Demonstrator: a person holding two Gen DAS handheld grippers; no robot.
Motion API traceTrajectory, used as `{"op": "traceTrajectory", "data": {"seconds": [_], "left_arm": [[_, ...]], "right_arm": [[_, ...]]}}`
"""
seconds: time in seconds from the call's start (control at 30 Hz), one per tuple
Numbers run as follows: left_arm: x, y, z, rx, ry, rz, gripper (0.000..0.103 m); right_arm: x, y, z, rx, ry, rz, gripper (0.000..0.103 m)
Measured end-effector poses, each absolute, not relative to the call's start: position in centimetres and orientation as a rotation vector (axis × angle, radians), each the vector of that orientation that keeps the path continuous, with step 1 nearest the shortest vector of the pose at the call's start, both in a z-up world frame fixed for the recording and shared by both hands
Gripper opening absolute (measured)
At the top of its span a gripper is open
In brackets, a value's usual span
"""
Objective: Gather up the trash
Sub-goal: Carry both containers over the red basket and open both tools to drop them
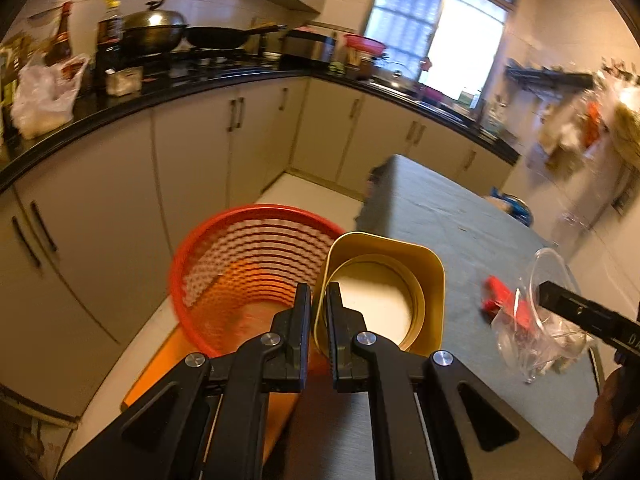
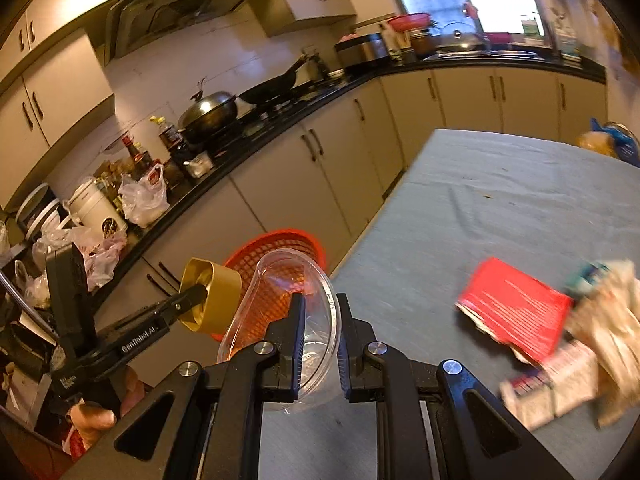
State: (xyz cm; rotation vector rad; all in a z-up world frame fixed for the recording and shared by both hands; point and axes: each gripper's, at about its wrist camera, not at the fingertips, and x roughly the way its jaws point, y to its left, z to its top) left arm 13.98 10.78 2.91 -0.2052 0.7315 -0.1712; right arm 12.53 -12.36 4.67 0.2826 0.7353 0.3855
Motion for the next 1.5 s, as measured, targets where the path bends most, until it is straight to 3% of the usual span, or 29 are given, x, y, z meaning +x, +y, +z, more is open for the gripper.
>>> {"op": "traceTrajectory", "data": {"seconds": [0.5, 0.93, 1.07, 1.13, 1.2, 1.37, 1.5], "left_arm": [[18.5, 14.2, -2.3, -0.191, 0.814, -0.046, 0.007], [19.6, 13.5, -3.8, -0.153, 0.832, -0.031, 0.008], [19.5, 13.2, -3.8, -0.149, 0.828, -0.024, 0.013], [19.5, 13.2, -3.8, -0.152, 0.826, -0.025, 0.014], [19.3, 13.2, -3.7, -0.155, 0.822, -0.024, 0.014], [18.9, 13.6, -2.9, -0.166, 0.800, -0.024, 0.028], [18.2, 13.7, -2.1, -0.175, 0.784, -0.026, 0.029]], "right_arm": [[22.3, -4.7, 1.2, 0.282, 0.823, 0.444, 0.015], [25.2, -3.3, -2.4, 0.257, 0.907, 0.412, 0.017], [25.2, -2.9, -2.4, 0.250, 0.916, 0.412, 0.019], [25.3, -2.9, -2.4, 0.256, 0.921, 0.411, 0.031], [25.2, -3.0, -2.3, 0.257, 0.921, 0.412, 0.035], [24.5, -3.5, -1.9, 0.265, 0.908, 0.414, 0.036], [23.6, -4.1, -1.0, 0.273, 0.888, 0.416, 0.036]]}}
